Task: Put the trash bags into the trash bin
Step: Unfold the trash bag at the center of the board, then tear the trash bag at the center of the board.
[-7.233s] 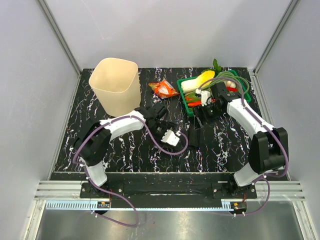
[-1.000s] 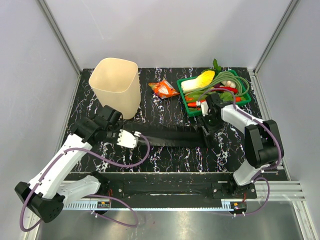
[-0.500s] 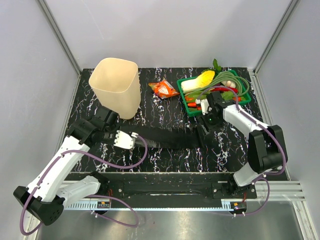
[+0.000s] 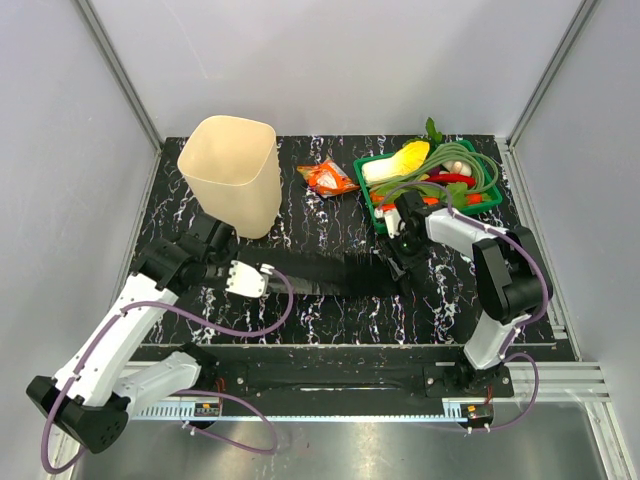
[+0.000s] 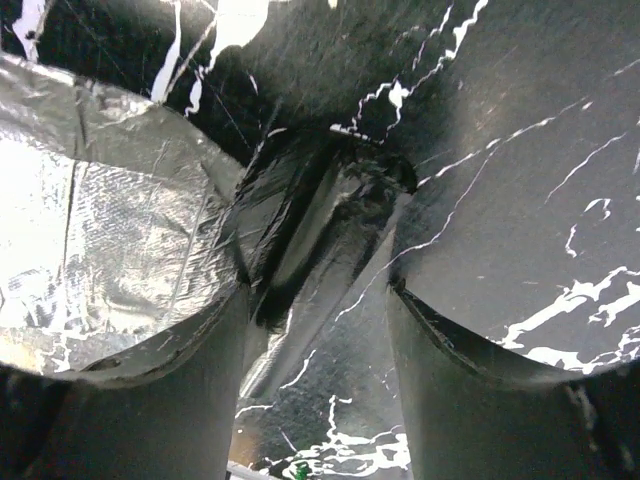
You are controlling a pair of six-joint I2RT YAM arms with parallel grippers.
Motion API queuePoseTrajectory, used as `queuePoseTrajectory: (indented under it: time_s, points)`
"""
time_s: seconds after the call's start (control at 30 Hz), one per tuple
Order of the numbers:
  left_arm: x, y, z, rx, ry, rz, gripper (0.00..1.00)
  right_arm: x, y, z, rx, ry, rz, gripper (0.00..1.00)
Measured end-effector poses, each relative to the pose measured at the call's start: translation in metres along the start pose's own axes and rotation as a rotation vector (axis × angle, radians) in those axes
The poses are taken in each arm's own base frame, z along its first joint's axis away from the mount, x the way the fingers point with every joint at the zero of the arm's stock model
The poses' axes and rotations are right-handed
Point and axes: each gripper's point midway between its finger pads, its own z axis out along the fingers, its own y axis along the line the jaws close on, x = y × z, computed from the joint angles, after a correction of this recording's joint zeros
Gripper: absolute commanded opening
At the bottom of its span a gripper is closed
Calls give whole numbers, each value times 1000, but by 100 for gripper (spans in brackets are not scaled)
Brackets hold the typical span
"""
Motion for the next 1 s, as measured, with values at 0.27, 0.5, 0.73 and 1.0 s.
queuePoseTrajectory:
  time_s: [0.27,0.5,0.73,1.0]
  points:
    - [6,-5,0,-4,9,-16,0,-4,-6,3,30,-8,-2,54]
    - [5,-21,18,49,8,-13,6,-6,-5,5,19,-15,-3,27]
    - [-6,-38,50,128,-33,-6,37,-8,-4,3,11,-12,-4,8]
    - [-38,-44,98,277,-136,-52,77,-11,-6,-3,27,-28,-7,2]
